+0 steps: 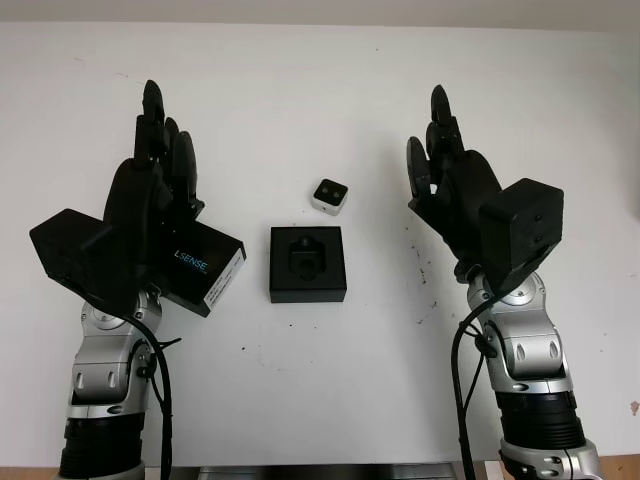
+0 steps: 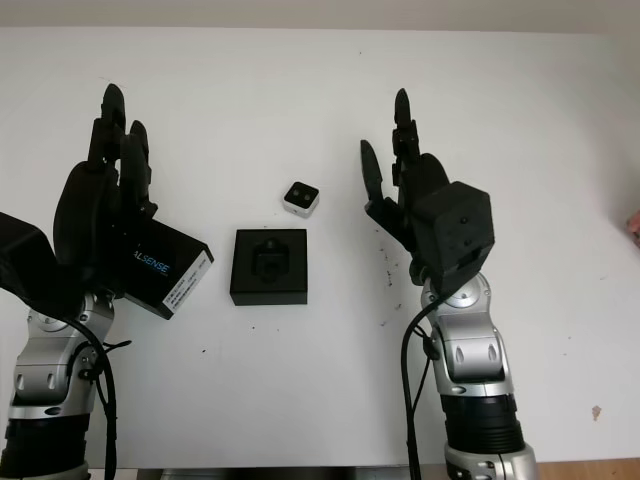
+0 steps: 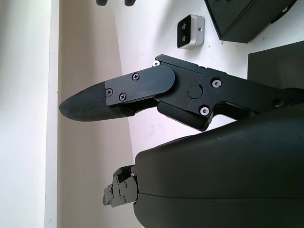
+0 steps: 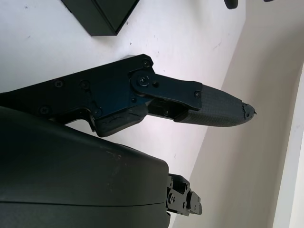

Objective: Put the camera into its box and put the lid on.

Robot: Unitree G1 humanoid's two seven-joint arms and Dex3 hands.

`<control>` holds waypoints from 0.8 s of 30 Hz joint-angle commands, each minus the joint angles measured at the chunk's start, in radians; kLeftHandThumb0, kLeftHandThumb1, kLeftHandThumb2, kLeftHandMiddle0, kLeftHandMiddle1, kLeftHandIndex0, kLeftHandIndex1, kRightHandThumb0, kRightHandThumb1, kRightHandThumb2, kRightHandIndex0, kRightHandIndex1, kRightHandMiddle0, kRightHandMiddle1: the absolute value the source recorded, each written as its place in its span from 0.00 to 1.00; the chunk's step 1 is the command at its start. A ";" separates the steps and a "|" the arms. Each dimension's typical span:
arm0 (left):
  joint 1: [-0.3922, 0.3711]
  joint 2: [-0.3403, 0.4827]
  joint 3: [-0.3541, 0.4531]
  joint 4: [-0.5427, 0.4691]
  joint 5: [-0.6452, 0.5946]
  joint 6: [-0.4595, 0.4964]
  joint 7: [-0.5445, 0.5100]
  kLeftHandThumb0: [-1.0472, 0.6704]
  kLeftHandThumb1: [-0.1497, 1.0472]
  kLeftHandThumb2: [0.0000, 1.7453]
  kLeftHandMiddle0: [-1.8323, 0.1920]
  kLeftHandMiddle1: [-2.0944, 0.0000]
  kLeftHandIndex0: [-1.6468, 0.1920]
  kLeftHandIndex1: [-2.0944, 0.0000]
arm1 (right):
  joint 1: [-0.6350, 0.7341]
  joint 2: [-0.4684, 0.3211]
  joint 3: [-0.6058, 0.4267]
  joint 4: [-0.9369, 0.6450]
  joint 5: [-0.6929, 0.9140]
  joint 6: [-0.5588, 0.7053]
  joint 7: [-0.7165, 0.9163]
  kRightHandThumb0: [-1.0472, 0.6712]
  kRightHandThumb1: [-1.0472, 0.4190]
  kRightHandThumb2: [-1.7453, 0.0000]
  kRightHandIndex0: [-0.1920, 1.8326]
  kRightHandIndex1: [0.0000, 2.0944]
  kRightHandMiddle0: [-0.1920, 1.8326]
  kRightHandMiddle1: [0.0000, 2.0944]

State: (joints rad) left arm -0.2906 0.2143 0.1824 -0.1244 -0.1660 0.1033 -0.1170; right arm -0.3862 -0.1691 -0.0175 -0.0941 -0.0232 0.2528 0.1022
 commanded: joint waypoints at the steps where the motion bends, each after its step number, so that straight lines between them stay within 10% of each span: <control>1: 0.008 0.003 0.007 -0.026 -0.004 0.003 0.000 0.13 1.00 0.37 1.00 1.00 1.00 1.00 | 0.020 -0.002 0.001 -0.019 0.000 0.008 0.003 0.10 0.00 0.62 0.00 0.00 0.00 0.00; 10: 0.002 0.002 -0.001 -0.009 0.017 0.012 0.015 0.12 1.00 0.37 1.00 1.00 1.00 1.00 | -0.003 0.000 0.021 0.029 -0.066 -0.019 -0.040 0.11 0.00 0.67 0.00 0.00 0.01 0.00; 15: 0.006 0.001 0.004 -0.012 0.015 0.001 0.016 0.12 1.00 0.37 1.00 1.00 1.00 1.00 | -0.034 0.009 0.028 0.088 -0.109 -0.123 -0.100 0.18 0.02 0.93 0.08 0.04 0.07 0.04; 24: 0.010 0.002 -0.002 0.002 0.015 -0.018 0.007 0.12 1.00 0.36 1.00 1.00 1.00 1.00 | -0.138 -0.083 0.161 0.248 -0.448 -0.277 -0.256 0.15 0.10 0.98 0.19 0.09 0.20 0.11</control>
State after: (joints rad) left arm -0.2891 0.2138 0.1810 -0.1217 -0.1567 0.0977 -0.1069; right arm -0.5084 -0.2356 0.1279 0.1355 -0.4452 -0.0005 -0.1370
